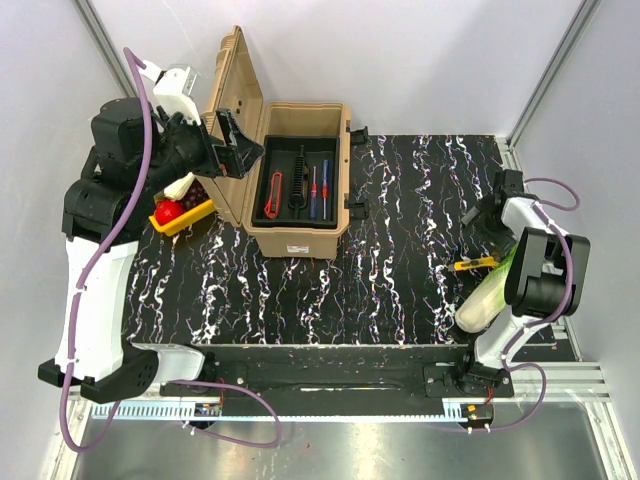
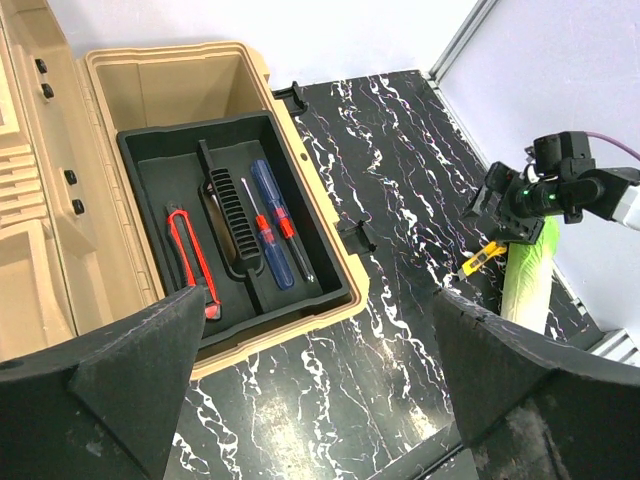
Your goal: Pack the tool kit
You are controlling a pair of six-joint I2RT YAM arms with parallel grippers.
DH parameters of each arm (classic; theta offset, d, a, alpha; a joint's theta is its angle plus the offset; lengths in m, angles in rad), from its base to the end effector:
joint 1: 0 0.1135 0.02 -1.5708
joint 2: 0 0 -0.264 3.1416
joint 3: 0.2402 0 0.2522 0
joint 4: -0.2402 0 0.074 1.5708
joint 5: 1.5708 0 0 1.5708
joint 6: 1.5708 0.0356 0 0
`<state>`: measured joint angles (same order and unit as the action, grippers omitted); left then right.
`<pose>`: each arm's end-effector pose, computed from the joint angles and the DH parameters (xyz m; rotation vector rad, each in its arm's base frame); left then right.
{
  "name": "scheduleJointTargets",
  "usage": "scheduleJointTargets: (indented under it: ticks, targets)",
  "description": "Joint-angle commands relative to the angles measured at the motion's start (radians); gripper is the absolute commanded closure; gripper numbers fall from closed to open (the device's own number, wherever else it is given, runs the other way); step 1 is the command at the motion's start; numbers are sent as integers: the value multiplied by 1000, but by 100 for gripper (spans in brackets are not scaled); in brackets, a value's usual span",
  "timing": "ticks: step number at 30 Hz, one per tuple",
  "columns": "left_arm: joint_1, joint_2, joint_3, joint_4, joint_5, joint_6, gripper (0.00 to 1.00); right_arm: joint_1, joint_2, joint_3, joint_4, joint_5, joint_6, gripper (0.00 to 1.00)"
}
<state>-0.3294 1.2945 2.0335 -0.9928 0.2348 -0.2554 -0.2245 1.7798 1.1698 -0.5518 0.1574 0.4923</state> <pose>0.1807 -0.0705 0.5496 0.2378 1.8476 -0.6233 0.3432 -0.0841 0.1804 0.9931 2.5248 -0.1369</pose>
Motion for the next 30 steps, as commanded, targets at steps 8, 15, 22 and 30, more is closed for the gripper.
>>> scheduleJointTargets:
  ticks: [8,15,22,30]
  targets:
    - [-3,-34,1,56,6,-5,1,-6,-146,22,-192,103,505,7]
    - [-5,-27,-1,52,9,-1,1,-4,-117,-28,-208,102,585,12]
    - [-2,-32,-7,54,0,-1,1,-4,-59,-42,-235,71,643,23]
    - [-3,-29,4,54,-2,1,1,-4,12,-35,-246,99,683,31]
